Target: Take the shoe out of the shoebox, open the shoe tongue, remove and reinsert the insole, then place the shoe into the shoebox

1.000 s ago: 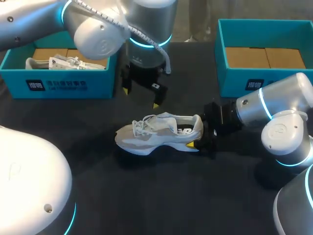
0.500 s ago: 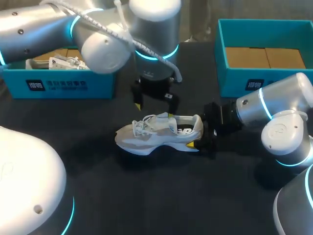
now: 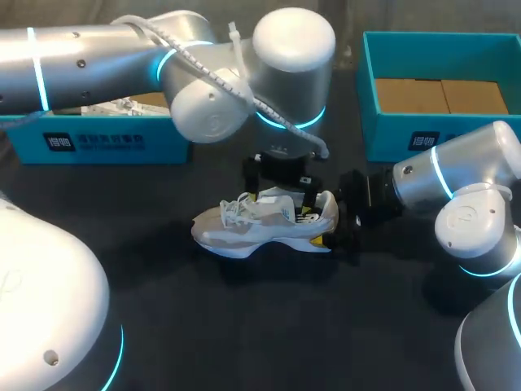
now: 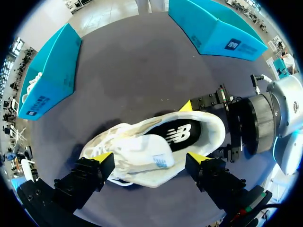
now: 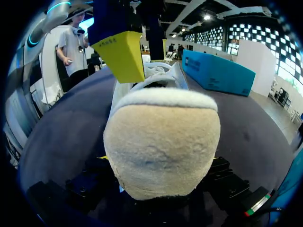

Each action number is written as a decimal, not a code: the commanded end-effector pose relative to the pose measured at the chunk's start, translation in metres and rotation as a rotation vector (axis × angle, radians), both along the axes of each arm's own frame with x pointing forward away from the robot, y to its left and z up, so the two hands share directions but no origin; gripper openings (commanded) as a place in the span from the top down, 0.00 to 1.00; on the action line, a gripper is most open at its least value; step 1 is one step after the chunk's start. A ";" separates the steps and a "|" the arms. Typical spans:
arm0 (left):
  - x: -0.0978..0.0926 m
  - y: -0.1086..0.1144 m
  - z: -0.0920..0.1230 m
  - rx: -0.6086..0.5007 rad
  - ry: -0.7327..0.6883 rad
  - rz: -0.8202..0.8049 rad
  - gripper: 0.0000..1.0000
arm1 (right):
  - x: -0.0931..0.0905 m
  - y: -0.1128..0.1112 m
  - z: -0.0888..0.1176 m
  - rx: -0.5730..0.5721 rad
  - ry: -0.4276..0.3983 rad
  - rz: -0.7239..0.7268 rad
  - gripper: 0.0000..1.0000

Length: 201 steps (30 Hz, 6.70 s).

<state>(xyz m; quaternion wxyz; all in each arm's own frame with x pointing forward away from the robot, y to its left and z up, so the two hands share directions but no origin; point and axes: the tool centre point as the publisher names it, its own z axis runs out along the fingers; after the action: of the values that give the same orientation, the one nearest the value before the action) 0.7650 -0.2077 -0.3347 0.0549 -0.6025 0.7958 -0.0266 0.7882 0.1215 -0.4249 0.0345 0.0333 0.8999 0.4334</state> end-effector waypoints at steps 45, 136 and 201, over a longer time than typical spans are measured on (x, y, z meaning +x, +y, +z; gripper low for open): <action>0.003 0.049 -0.005 0.191 -0.041 0.214 0.00 | 0.000 0.002 -0.001 -0.003 -0.001 -0.002 1.00; 0.008 0.130 -0.040 -0.089 0.284 -0.250 0.00 | 0.000 0.002 -0.001 -0.003 -0.001 -0.002 1.00; 0.051 0.082 0.086 -0.174 0.182 -0.889 0.00 | 0.000 0.002 -0.001 -0.003 -0.001 -0.002 1.00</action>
<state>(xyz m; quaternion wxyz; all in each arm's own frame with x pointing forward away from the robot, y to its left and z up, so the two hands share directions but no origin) 0.8189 -0.1236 -0.2505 -0.0936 -0.2102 0.9713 -0.0608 0.7882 0.1215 -0.4248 0.0345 0.0331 0.8999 0.4335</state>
